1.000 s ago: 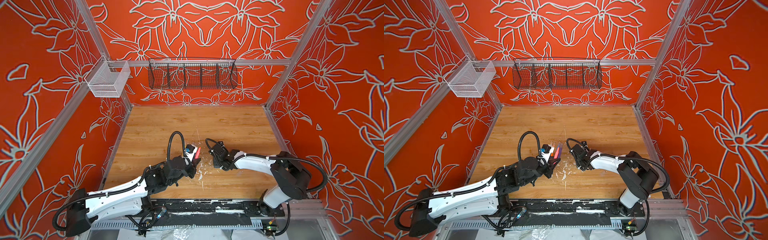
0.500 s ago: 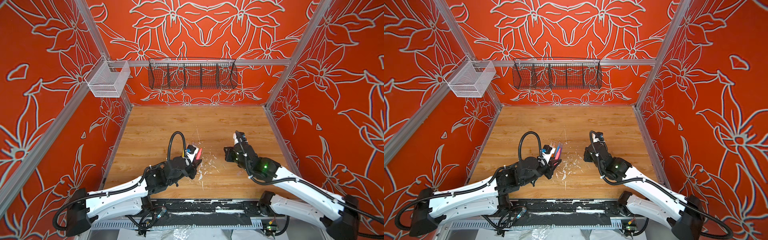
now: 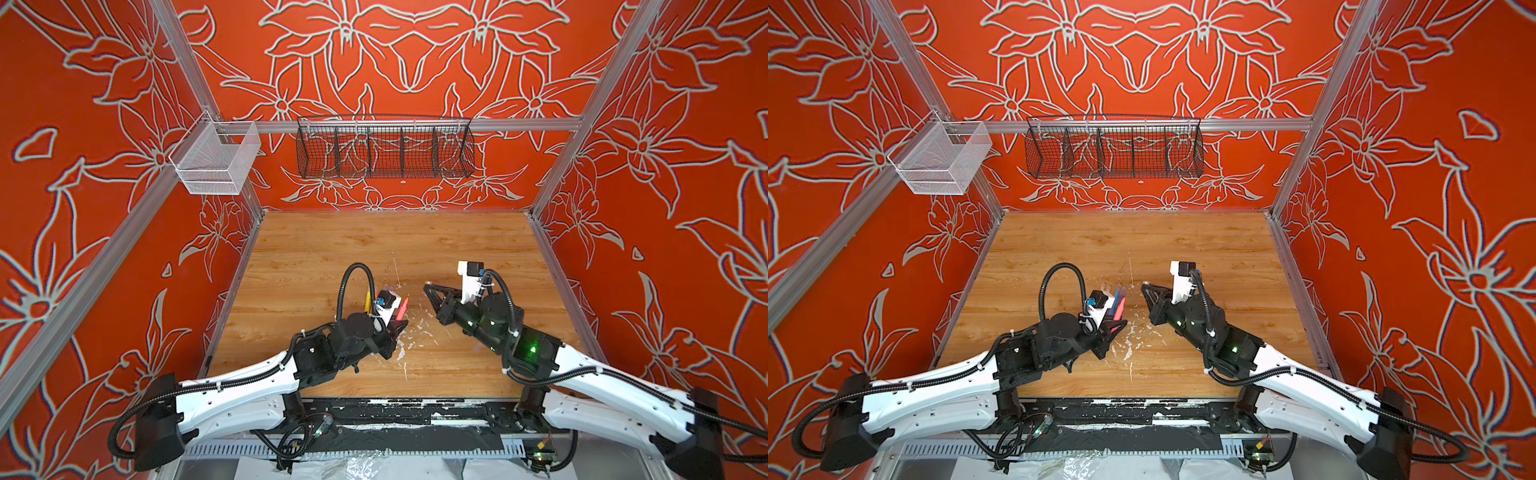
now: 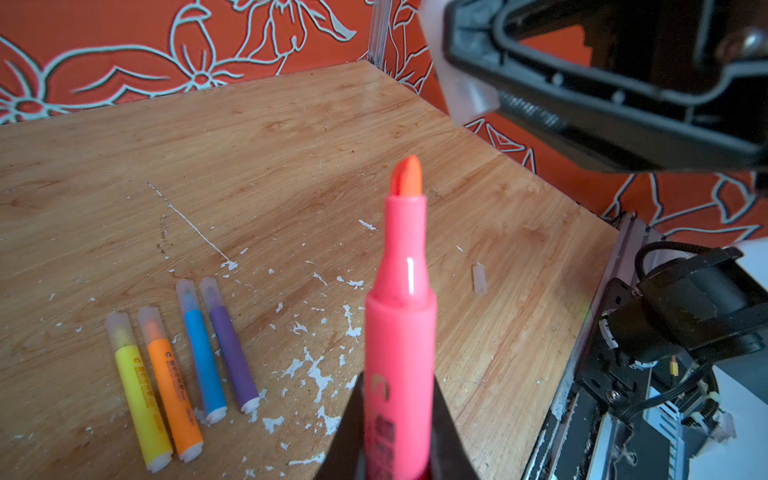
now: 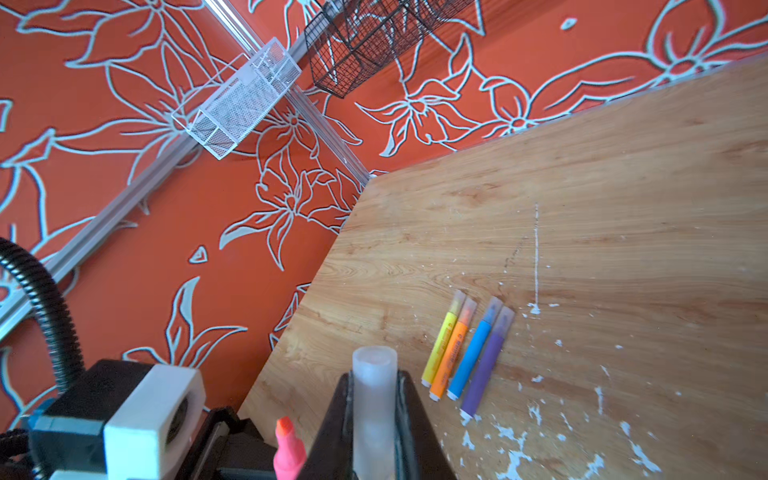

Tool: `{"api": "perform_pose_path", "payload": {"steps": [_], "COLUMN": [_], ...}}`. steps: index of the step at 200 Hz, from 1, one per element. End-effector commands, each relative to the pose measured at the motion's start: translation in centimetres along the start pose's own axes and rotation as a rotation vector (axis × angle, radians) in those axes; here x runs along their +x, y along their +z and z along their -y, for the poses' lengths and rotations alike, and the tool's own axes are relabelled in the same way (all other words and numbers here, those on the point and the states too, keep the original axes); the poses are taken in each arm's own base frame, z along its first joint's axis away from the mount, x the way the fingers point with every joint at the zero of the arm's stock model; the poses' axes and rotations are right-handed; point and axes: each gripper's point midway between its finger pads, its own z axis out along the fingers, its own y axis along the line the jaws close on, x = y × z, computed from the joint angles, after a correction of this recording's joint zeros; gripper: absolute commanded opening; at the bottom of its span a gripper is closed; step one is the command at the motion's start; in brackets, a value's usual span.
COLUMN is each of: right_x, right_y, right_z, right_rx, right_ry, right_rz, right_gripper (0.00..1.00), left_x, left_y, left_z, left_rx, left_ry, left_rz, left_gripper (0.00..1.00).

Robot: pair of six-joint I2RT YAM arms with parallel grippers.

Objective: Insert the pens into the pen caps
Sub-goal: 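Lift the cap and carry it above the pink highlighter tip with the right gripper, then push the cap down onto the pink highlighter tip with the right gripper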

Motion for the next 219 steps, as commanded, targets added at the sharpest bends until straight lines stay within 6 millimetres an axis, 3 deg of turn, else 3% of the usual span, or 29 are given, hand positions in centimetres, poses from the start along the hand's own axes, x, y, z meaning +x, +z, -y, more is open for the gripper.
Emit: {"api": "perform_pose_path", "payload": {"steps": [1,71,219], "right_x": [-1.4,-0.8,1.6], "right_y": [0.3,1.6,1.1], "right_z": [-3.0,-4.7,-4.4], "right_rx": [-0.149,-0.213,-0.250], "right_ry": [0.040,0.042,0.074], "right_rz": [0.077,0.081,0.050], "right_gripper": [0.01,0.00,0.00], "left_x": [-1.2,-1.2,-1.3], "left_y": [0.1,0.1,0.1], "left_z": [0.6,0.6,0.0], "left_rx": [0.022,0.023,-0.006], "left_ry": [0.006,-0.003,-0.026], "left_rz": [0.034,0.034,0.045], "left_gripper": [0.00,0.00,0.00]}}
